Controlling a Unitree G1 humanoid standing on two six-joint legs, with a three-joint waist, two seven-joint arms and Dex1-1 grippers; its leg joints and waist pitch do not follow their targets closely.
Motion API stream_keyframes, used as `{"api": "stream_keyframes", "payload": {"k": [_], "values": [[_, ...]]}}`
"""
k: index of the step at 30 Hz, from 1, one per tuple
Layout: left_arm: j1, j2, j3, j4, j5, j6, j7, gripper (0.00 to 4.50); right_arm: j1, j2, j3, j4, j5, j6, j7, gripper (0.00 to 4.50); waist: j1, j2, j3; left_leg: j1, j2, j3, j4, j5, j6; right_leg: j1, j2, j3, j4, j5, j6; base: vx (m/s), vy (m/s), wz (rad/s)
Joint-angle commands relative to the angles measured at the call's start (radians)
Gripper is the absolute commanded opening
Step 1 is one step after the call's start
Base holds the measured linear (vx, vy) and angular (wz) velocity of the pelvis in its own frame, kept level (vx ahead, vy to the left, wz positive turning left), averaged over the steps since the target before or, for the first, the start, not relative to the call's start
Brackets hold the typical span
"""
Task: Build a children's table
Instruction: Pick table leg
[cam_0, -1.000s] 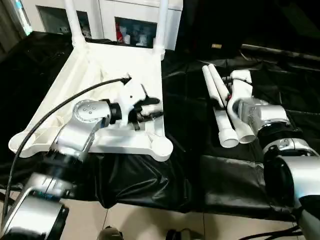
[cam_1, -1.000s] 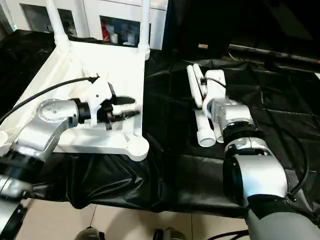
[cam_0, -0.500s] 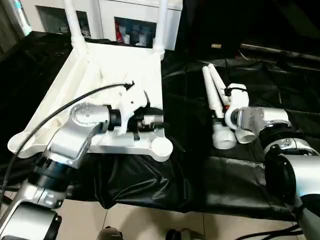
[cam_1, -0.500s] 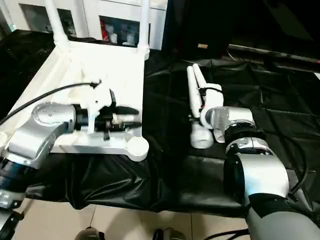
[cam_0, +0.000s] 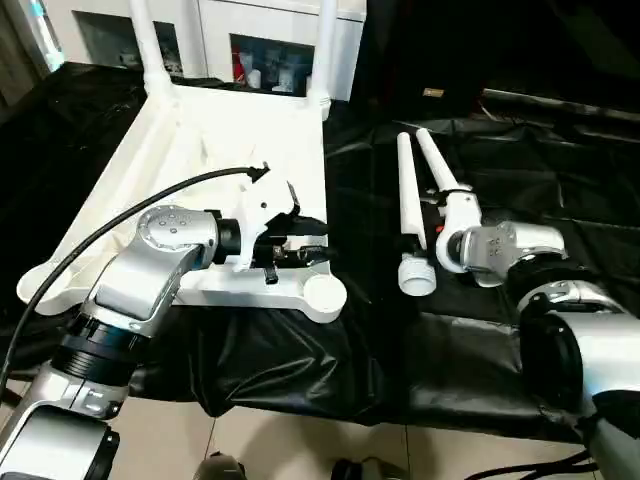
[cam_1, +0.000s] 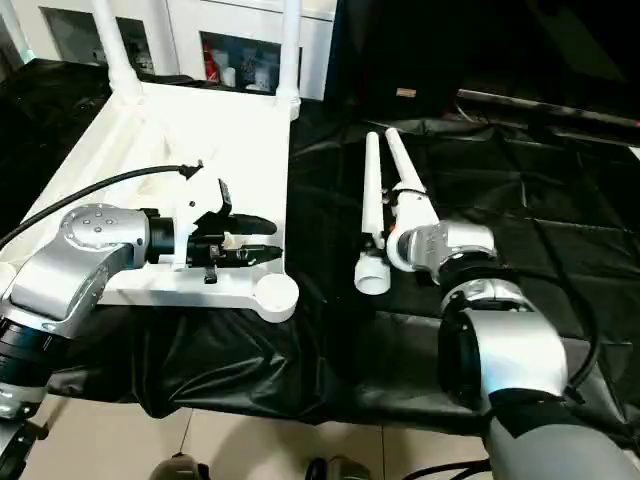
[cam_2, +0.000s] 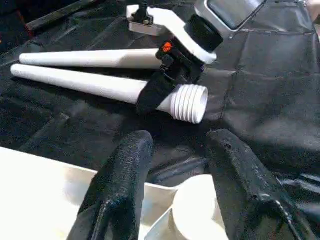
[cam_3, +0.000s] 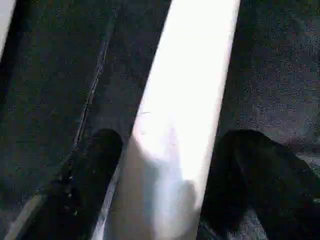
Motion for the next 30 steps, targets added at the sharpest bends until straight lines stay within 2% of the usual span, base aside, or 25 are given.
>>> {"api": "stream_keyframes", "payload": {"k": [1,4,6,7,8,10,11,12,14,15,16,18,19,20,21,22,23,24,25,27,28,30], "values": [[-0.004,0.001,-0.021,-0.029,0.002,0.015,-0.011,2.12,0.028,0.004,0.004,0.029,-0.009,0.017,0.002,3.58,-0.001,0.021,-0.091,-0.001,0.003,0.01,-0.059,-0.135,-0.033,0.079,-0.057,0.054,-0.063,-0.196,-0.166,0.0,0.0,0.0],[-0.008,-0.002,-0.023,-0.024,0.013,0.009,-0.001,2.12,0.027,0.0,0.0,0.032,-0.011,0.006,-0.018,3.27,-0.001,0.019,-0.09,-0.003,0.002,0.01,-0.059,-0.135,-0.035,0.079,-0.057,0.055,-0.064,-0.216,-0.154,0.0,0.0,0.0],[-0.009,-0.008,-0.024,-0.021,0.022,-0.004,0.007,2.12,0.023,-0.006,-0.005,0.032,-0.01,0.003,-0.024,3.22,-0.001,0.02,-0.091,-0.003,0.002,0.01,-0.058,-0.131,-0.034,0.079,-0.057,0.054,-0.064,-0.216,-0.15,0.0,0.0,0.0],[-0.009,-0.008,-0.024,-0.021,0.022,-0.004,0.007,2.12,0.023,-0.006,-0.005,0.032,-0.01,0.003,-0.024,3.04,-0.001,0.02,-0.091,-0.002,0.003,0.009,-0.059,-0.133,-0.034,0.078,-0.057,0.054,-0.064,-0.216,-0.149,0.0,0.0,0.0],[-0.01,-0.017,-0.023,-0.013,0.032,-0.025,0.024,2.39,0.022,-0.009,-0.008,0.032,-0.009,0.0,-0.03,2.89,0.0,0.022,-0.091,-0.002,0.003,0.009,-0.058,-0.134,-0.036,0.078,-0.057,0.054,-0.065,-0.219,-0.149,0.0,0.0,0.0],[-0.019,-0.053,-0.006,0.019,0.053,-0.053,0.093,2.46,0.02,-0.014,-0.017,0.03,-0.004,-0.005,-0.04,2.77,0.0,0.021,-0.09,-0.003,0.002,0.01,-0.058,-0.142,-0.038,0.079,-0.055,0.054,-0.067,-0.219,-0.145,0.0,0.0,0.0],[-0.019,-0.066,-0.006,0.029,0.069,-0.084,0.12,2.51,0.019,-0.016,-0.025,0.028,0.003,-0.009,-0.047,2.67,0.003,0.022,-0.092,0.001,0.003,0.011,-0.057,-0.145,-0.036,0.077,-0.057,0.054,-0.068,-0.221,-0.145,0.0,0.0,0.0],[-0.015,-0.082,-0.001,0.041,0.08,-0.124,0.149,2.65,0.019,-0.018,-0.035,0.024,0.012,-0.017,-0.052,2.57,0.003,0.025,-0.091,0.0,0.003,0.009,-0.058,-0.153,-0.035,0.077,-0.056,0.053,-0.068,-0.227,-0.143,0.0,0.0,0.0],[-0.015,-0.115,0.018,0.063,0.081,-0.131,0.204,2.94,0.018,-0.017,-0.072,0.01,0.048,-0.032,-0.048,2.36,0.004,0.024,-0.092,0.0,0.002,0.009,-0.058,-0.161,-0.034,0.077,-0.055,0.052,-0.071,-0.233,-0.136,0.0,0.0,0.0],[-0.015,-0.12,0.022,0.065,0.08,-0.128,0.211,2.94,0.018,-0.017,-0.077,0.008,0.053,-0.034,-0.047,2.36,0.004,0.025,-0.093,0.0,0.001,0.01,-0.056,-0.166,-0.035,0.077,-0.055,0.052,-0.071,-0.236,-0.135,0.0,0.0,0.0],[-0.023,-0.119,0.013,0.09,0.117,-0.12,0.256,2.99,0.029,-0.014,-0.077,-0.01,0.055,-0.072,-0.031,2.28,0.005,0.03,-0.094,-0.002,0.002,0.008,-0.057,-0.165,-0.033,0.078,-0.056,0.051,-0.07,-0.233,-0.135,0.0,0.0,0.0],[-0.041,-0.142,0.032,0.134,0.113,-0.098,0.292,3.25,0.044,-0.008,-0.093,-0.028,0.072,-0.095,-0.003,2.1,0.004,0.026,-0.094,-0.003,-0.002,0.01,-0.055,-0.166,-0.024,0.078,-0.053,0.05,-0.075,-0.237,-0.127,0.0,0.0,0.0],[-0.05,-0.157,0.048,0.155,0.111,-0.091,0.322,3.33,0.051,-0.004,-0.097,-0.036,0.078,-0.104,0.008,2.05,0.008,0.034,-0.096,-0.001,-0.002,0.007,-0.055,-0.156,-0.022,0.079,-0.056,0.05,-0.071,-0.233,-0.13,0.0,0.0,0.0],[-0.057,-0.164,0.056,0.168,0.114,-0.097,0.344,3.35,0.055,-0.002,-0.101,-0.041,0.082,-0.115,0.013,2.02,0.006,0.032,-0.097,-0.002,-0.001,0.008,-0.055,-0.152,-0.019,0.079,-0.054,0.05,-0.073,-0.224,-0.134,0.0,0.0,0.0],[-0.083,-0.194,0.087,0.221,0.129,-0.125,0.432,3.4,0.073,0.008,-0.115,-0.063,0.097,-0.159,0.036,1.99,0.004,0.03,-0.095,-0.004,-0.002,0.009,-0.054,-0.158,-0.016,0.079,-0.05,0.049,-0.074,-0.219,-0.136,0.0,0.0,0.0],[-0.092,-0.2,0.093,0.234,0.138,-0.114,0.46,3.69,0.079,0.012,-0.123,-0.073,0.107,-0.176,0.048,1.96,0.007,0.029,-0.097,-0.002,-0.001,0.007,-0.053,-0.158,-0.012,0.081,-0.054,0.048,-0.074,-0.222,-0.132,0.0,0.0,0.0],[-0.135,-0.211,0.09,0.285,0.173,-0.012,0.532,3.78,0.102,0.024,-0.139,-0.114,0.132,-0.237,0.109,1.96,0.005,0.03,-0.098,-0.006,-0.002,0.007,-0.053,-0.155,-0.009,0.083,-0.052,0.048,-0.073,-0.219,-0.133,0.0,0.0,0.0],[-0.171,-0.214,0.079,0.325,0.179,0.081,0.533,3.78,0.115,0.029,-0.137,-0.14,0.141,-0.256,0.143,1.96,0.008,0.031,-0.099,-0.001,-0.002,0.008,-0.051,-0.156,-0.002,0.08,-0.053,0.047,-0.073,-0.221,-0.125,0.0,0.0,0.0],[-0.201,-0.232,0.101,0.361,0.148,0.102,0.53,3.82,0.13,0.03,-0.128,-0.171,0.148,-0.256,0.188,1.94,0.007,0.029,-0.099,-0.002,-0.003,0.009,-0.051,-0.152,0.008,0.08,-0.051,0.047,-0.074,-0.22,-0.125,0.0,0.0,0.0],[-0.23,-0.279,0.176,0.39,0.059,0.033,0.534,3.94,0.151,0.034,-0.126,-0.222,0.179,-0.223,0.27,1.93,0.011,0.022,-0.099,-0.014,-0.009,0.007,-0.049,-0.105,0.036,0.093,-0.054,0.046,-0.077,-0.189,-0.155,0.0,0.0,0.0],[-0.271,-0.331,0.258,0.415,-0.06,0.084,0.522,4.22,0.195,0.042,-0.112,-0.326,0.232,-0.172,0.406,1.93,0.016,0.023,-0.103,-0.01,-0.008,0.011,-0.045,-0.082,0.051,0.09,-0.053,0.05,-0.071,-0.139,-0.18,0.0,0.0,0.0],[-0.303,-0.368,0.311,0.433,-0.149,0.147,0.496,4.22,0.24,0.044,-0.085,-0.421,0.27,-0.135,0.501,1.93,0.022,0.023,-0.106,-0.015,-0.003,0.007,-0.044,-0.059,0.083,0.093,-0.055,0.046,-0.061,-0.055,-0.22,0.0,0.0,0.0]]}}
